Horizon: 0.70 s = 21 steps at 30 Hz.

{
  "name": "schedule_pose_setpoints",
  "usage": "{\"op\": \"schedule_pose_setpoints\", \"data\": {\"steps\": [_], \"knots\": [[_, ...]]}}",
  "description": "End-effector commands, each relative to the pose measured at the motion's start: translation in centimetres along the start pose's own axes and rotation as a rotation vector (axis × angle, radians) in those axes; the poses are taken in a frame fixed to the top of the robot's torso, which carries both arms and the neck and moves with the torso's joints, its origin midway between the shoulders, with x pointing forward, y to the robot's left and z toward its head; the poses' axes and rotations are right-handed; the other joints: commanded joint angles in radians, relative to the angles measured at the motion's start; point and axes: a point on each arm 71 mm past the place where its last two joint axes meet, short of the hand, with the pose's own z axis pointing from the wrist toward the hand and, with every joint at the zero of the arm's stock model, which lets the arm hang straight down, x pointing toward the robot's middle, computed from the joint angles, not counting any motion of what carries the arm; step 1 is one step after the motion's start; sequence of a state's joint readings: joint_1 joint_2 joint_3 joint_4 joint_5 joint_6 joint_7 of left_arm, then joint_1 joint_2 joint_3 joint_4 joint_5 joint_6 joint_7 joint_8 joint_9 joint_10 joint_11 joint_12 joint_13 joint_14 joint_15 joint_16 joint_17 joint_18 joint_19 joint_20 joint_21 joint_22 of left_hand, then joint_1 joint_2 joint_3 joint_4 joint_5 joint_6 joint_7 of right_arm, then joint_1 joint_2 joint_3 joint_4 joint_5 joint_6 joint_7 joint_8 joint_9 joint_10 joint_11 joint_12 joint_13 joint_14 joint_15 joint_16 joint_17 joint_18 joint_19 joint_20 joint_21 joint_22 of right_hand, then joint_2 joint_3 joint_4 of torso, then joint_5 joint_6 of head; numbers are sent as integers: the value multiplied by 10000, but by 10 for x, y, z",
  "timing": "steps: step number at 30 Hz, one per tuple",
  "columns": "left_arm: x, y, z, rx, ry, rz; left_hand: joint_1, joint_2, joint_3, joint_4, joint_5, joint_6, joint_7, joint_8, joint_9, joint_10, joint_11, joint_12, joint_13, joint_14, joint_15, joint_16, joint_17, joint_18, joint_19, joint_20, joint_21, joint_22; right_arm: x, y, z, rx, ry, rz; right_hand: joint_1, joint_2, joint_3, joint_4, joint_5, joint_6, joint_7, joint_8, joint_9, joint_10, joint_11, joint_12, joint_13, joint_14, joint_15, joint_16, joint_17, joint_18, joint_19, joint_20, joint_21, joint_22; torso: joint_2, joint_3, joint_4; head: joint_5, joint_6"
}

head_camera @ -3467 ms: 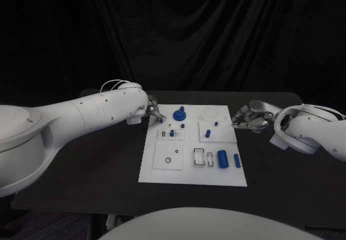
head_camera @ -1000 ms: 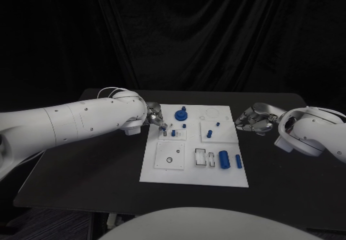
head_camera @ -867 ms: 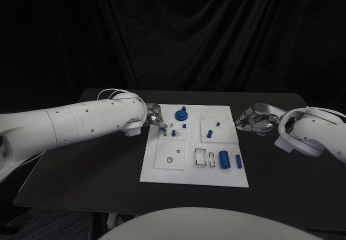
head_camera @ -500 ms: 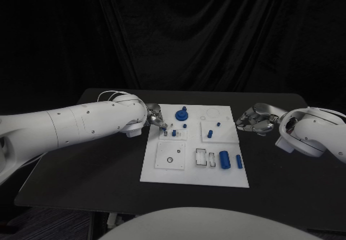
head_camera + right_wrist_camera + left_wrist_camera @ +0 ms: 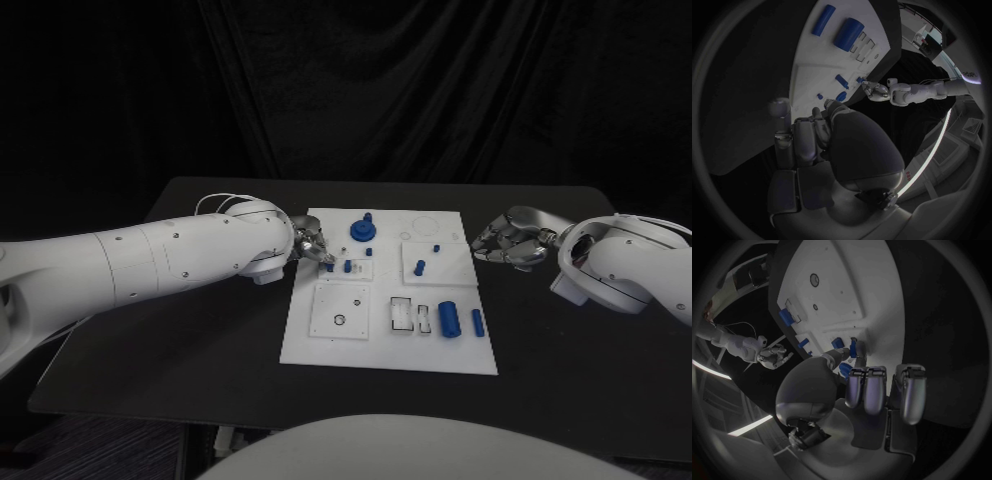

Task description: Assemble the parts on the task board

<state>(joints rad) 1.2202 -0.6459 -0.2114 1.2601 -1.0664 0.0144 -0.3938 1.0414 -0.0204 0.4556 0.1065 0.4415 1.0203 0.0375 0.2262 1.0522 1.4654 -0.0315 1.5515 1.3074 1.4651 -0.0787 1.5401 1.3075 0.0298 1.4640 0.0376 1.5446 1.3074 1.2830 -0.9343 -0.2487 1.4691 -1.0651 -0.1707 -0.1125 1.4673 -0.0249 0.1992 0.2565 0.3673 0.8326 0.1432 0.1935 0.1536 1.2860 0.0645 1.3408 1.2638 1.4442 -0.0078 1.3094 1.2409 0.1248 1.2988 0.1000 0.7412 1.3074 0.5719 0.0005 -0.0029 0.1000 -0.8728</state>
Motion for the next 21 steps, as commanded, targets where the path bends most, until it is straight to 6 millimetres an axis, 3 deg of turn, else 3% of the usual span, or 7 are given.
{"op": "schedule_pose_setpoints", "data": {"steps": [1,5,21], "knots": [[5,-1,1,137,69,-37,-139,0,10,61,-63,38,-1,-44,-6,864,-12,-36,2451,776,-31,-36,1889,29,29,-50,1,1893,1,-1,0,95,-30,6,106,17,70,-2,35,-15,55,61,-12,-60,-10,-51,-10,-78,1,-51,-17,179,-74,-16,-66,694,-3,-3,-11,7,2],[8,0,1,83,138,-47,-140,4,11,64,-65,38,-1,-46,-7,857,-11,-44,2444,774,-30,-37,1886,32,20,-49,-2,1887,1,-2,0,106,-24,6,103,19,82,2,48,-16,56,62,-15,-116,-9,-98,-69,-91,2,-75,-47,183,-82,-16,-94,689,-15,6,14,1,2],[13,2,1,44,316,-22,-149,4,6,74,-85,30,2,-57,-12,851,-8,-51,2439,769,-27,-44,1873,36,6,-46,-7,1877,1,-2,-1,174,89,-7,104,16,124,2,71,-20,57,64,-26,-252,-10,-219,-213,-156,3,-191,-185,205,-132,-14,-243,657,2,-4,2,48,2]]}}
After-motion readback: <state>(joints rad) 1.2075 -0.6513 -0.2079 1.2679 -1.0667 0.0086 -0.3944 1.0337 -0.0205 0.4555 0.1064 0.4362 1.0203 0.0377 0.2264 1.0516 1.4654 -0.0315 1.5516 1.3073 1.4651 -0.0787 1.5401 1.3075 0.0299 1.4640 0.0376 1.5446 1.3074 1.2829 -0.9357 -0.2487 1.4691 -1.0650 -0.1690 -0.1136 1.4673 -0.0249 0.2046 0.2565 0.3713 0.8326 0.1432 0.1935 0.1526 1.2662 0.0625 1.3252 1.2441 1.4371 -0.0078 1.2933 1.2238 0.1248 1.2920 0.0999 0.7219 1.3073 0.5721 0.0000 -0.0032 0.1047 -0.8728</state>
